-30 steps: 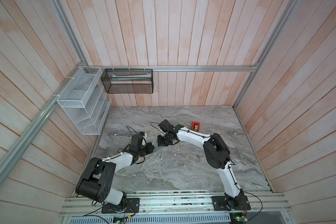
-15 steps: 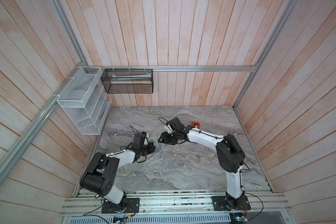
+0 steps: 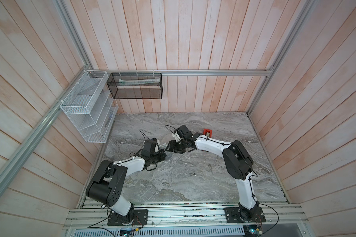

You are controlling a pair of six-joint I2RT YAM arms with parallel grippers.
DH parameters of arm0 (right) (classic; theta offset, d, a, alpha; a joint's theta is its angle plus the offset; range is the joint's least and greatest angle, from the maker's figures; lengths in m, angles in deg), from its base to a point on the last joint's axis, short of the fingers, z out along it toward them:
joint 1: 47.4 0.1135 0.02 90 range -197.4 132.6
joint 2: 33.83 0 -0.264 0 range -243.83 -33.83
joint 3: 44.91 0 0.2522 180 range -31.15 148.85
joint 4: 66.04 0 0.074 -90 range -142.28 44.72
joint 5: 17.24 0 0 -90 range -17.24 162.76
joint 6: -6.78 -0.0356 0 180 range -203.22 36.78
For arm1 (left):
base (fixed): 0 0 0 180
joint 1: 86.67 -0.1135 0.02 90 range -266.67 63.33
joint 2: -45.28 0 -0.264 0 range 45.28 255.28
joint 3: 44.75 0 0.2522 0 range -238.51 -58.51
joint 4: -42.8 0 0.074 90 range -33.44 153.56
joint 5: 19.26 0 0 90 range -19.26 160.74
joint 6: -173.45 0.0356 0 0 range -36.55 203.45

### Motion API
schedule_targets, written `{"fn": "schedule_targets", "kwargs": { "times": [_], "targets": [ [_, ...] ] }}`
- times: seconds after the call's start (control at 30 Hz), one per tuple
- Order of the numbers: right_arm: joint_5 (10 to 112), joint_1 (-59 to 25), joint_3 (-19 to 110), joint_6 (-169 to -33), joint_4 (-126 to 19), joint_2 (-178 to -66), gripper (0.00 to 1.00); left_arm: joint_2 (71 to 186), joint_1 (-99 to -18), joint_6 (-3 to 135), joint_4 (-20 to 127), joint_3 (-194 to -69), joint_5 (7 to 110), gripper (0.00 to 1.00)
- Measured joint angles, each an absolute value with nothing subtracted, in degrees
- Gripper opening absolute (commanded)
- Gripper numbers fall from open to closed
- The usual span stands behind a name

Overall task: Wrap bowls in bubble wrap
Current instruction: Wrap the bowl in bubble wrap.

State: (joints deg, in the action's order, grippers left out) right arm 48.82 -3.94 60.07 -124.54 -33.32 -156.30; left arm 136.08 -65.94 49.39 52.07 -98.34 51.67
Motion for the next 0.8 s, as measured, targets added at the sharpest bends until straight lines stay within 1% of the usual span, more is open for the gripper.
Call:
{"fn": "schedule_targets", "kwargs": {
  "times": [0.1, 0.2, 0.27, 0.37, 0.4, 0.43, 0.53, 0.57, 0.63, 0.8],
  "targets": [
    [49.2, -3.8, 61.6, -123.8, -32.6, -157.9, 0.47, 136.6, -65.8, 49.4, 52.0, -98.7, 51.7, 0.02],
    [50.2, -3.7, 63.2, -123.0, -31.8, -159.3, 0.34, 136.8, -65.8, 49.4, 51.9, -98.9, 51.7, 0.02],
    [51.2, -3.6, 64.2, -122.7, -31.3, -160.2, 0.30, 136.8, -65.8, 49.4, 51.8, -98.9, 51.7, 0.03],
    [52.1, -3.5, 64.9, -122.2, -31.1, -161.5, 0.27, 136.7, -65.8, 49.4, 51.5, -99.0, 51.8, 0.07],
    [52.4, -3.4, 65.1, -122.1, -31.0, -161.9, 0.25, 136.5, -65.8, 49.4, 51.6, -99.0, 51.8, 0.09],
    [52.6, -3.3, 65.4, -122.1, -30.9, -162.3, 0.22, 136.3, -65.8, 49.4, 51.6, -99.0, 52.0, 0.10],
    [53.6, -2.8, 66.7, -121.5, -30.3, -163.3, 0.20, 135.2, -65.6, 49.5, 52.2, -99.0, 52.6, 0.17],
    [53.9, -2.6, 67.0, -121.4, -30.0, -163.4, 0.18, 134.6, -65.5, 49.5, 52.5, -99.0, 52.9, 0.19],
    [54.6, -2.1, 67.5, -120.8, -29.6, -163.8, 0.10, 133.4, -65.5, 49.6, 53.1, -98.9, 53.3, 0.25],
    [56.0, -1.4, 68.8, -120.6, -28.4, -164.4, 0.05, 128.1, -65.9, 49.4, 54.8, -98.6, 54.8, 0.40]
  ]
}}
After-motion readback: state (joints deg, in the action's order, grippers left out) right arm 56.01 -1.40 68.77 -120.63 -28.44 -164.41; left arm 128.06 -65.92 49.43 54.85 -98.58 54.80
